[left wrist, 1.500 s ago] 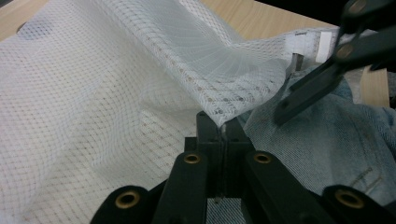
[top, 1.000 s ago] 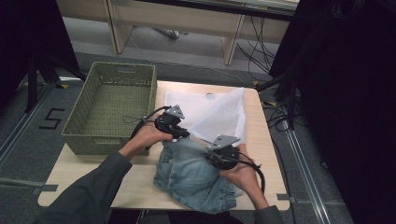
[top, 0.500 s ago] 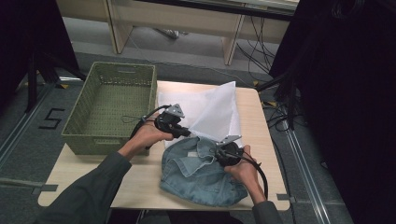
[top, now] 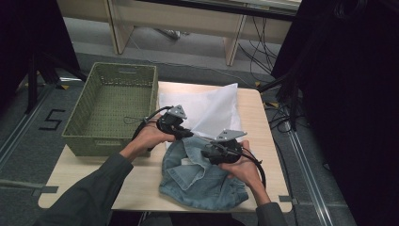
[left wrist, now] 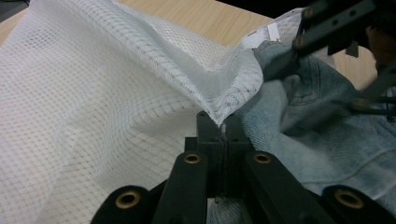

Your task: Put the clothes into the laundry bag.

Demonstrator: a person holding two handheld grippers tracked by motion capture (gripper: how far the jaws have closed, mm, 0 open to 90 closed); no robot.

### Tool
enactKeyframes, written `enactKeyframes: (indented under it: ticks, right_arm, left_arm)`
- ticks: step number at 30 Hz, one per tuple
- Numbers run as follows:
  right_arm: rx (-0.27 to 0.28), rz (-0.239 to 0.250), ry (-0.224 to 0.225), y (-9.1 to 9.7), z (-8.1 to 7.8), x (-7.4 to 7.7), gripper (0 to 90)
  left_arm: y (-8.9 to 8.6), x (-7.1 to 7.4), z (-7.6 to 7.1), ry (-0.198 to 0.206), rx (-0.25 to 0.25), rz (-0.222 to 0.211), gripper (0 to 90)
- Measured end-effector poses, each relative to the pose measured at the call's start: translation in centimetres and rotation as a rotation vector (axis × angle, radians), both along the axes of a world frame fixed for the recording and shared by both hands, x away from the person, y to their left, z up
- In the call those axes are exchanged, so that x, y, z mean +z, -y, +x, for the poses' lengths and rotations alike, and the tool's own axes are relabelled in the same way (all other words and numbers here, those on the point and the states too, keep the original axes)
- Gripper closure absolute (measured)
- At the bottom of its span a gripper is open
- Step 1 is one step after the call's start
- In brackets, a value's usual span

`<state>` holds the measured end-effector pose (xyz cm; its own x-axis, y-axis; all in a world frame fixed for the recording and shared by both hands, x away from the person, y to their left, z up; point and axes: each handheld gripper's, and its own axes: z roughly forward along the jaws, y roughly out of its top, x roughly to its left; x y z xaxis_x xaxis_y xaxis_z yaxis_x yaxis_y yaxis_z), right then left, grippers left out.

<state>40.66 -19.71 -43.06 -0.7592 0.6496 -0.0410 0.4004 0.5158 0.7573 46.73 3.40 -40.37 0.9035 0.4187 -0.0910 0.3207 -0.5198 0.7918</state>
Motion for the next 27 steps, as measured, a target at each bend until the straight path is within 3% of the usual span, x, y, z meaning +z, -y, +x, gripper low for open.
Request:
enactKeyframes:
  ticks: [1,2,3,4,5,6,7,8,10,13,16,20,21,27]
  right_arm:
    - [-0.009,-0.058,-0.033,-0.1,0.1,-0.1,72.8]
    - [-0.036,-0.099,-0.034,-0.1,0.5,-0.4,80.7]
    - [-0.036,-0.099,-0.034,-0.1,0.5,-0.4,80.7]
    - [-0.139,-0.127,-0.035,0.4,0.9,-1.9,86.2]
    - [-0.177,-0.146,-0.031,0.9,1.2,-2.3,86.9]
    - [-0.177,-0.146,-0.031,0.9,1.2,-2.3,86.9]
    - [-0.193,-0.175,-0.039,1.9,1.7,-2.5,87.5]
    - [-0.243,-0.164,-0.065,2.8,2.1,-3.6,87.4]
    - [-0.245,-0.167,-0.071,2.8,2.2,-4.0,85.5]
    - [-0.265,-0.137,-0.089,2.7,2.1,-3.3,68.9]
    - [-0.238,-0.099,-0.081,2.9,1.0,-1.3,53.8]
    - [-0.191,-0.043,-0.049,3.6,-1.0,0.4,47.1]
    - [-0.107,0.000,-0.030,4.3,-2.9,1.4,44.8]
    - [-0.032,0.043,-0.058,4.0,-5.7,1.5,39.3]
  left_arm:
    - [-0.1,0.0,0.0,-0.005,0.003,0.009,88.4]
    - [-0.2,0.0,0.1,0.000,0.004,0.008,88.5]
    - [-0.2,0.0,0.1,0.000,0.004,0.008,88.6]
    - [-0.3,0.0,0.0,-0.001,0.006,0.004,88.6]
    - [-0.4,-0.1,0.0,-0.001,0.006,-0.003,88.6]
    - [-0.4,-0.1,0.0,-0.001,0.006,-0.003,88.6]
    - [-0.4,-0.1,-0.1,-0.001,0.004,0.001,88.6]
    - [-0.3,-0.1,-0.2,-0.004,0.002,0.004,88.6]
    - [-0.1,-0.1,-0.2,0.001,-0.003,0.009,88.5]
    - [-0.1,-0.2,-0.2,0.000,-0.001,0.012,88.4]
    - [-0.3,-0.1,-0.1,-0.003,0.000,0.009,88.3]
    - [-0.4,-0.2,0.0,-0.005,0.004,0.010,88.3]
    - [-0.3,-0.2,0.0,-0.007,0.002,0.007,88.2]
    - [-0.3,-0.2,0.0,-0.006,-0.004,0.009,88.2]
